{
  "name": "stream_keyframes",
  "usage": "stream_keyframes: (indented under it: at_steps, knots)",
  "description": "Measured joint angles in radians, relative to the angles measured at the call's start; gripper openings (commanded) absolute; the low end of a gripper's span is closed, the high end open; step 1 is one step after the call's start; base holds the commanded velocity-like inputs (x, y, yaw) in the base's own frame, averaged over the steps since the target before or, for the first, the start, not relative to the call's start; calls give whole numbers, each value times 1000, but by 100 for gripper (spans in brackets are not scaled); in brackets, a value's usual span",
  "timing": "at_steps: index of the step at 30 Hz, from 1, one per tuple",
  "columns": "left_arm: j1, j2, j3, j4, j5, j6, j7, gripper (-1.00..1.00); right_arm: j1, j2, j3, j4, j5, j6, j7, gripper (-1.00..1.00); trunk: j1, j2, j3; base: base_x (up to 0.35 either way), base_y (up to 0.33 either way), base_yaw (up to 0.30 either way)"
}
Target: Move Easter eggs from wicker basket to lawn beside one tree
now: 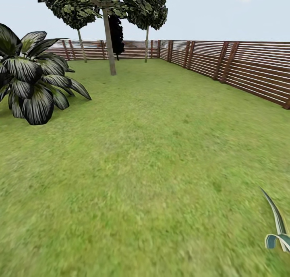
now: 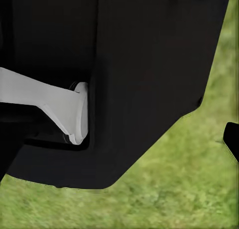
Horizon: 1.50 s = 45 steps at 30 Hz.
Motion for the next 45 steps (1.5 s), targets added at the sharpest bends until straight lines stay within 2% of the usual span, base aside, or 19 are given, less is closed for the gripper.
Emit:
stream_keyframes:
  at_steps: [18,45]
  knots:
    - [0,-1,0,0,0,0,0,100,0,0,0,1,0,0,0,100,0,0,-3,323,-40,85]
    - [0,-1,0,0,0,0,0,100,0,1,0,0,1,0,0,100,0,0,-5,310,-148,78]
